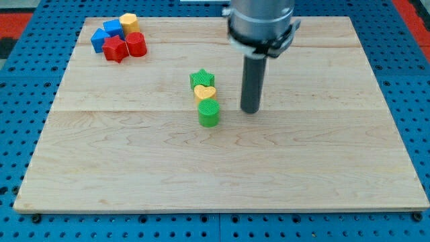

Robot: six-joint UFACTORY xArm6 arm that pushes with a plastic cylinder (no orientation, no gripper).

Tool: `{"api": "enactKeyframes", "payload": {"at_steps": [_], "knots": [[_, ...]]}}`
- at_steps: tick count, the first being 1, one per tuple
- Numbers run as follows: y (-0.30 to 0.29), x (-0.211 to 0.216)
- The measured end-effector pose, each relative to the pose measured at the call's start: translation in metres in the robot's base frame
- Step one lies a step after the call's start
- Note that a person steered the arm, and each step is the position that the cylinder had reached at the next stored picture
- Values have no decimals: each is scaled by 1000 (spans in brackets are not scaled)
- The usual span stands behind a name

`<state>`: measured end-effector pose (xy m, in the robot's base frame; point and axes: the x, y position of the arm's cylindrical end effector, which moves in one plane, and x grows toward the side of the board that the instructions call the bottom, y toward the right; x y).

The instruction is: Place your arm to the top center of the board

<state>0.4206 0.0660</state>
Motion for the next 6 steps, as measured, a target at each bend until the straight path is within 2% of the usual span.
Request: {"api": "enactKeyframes", "payload": {"at_steps": [2,3,4,5,6], "knots": [[9,-137],[7,-181],[-19,-201],[-52,-201],[-52,-201]]}}
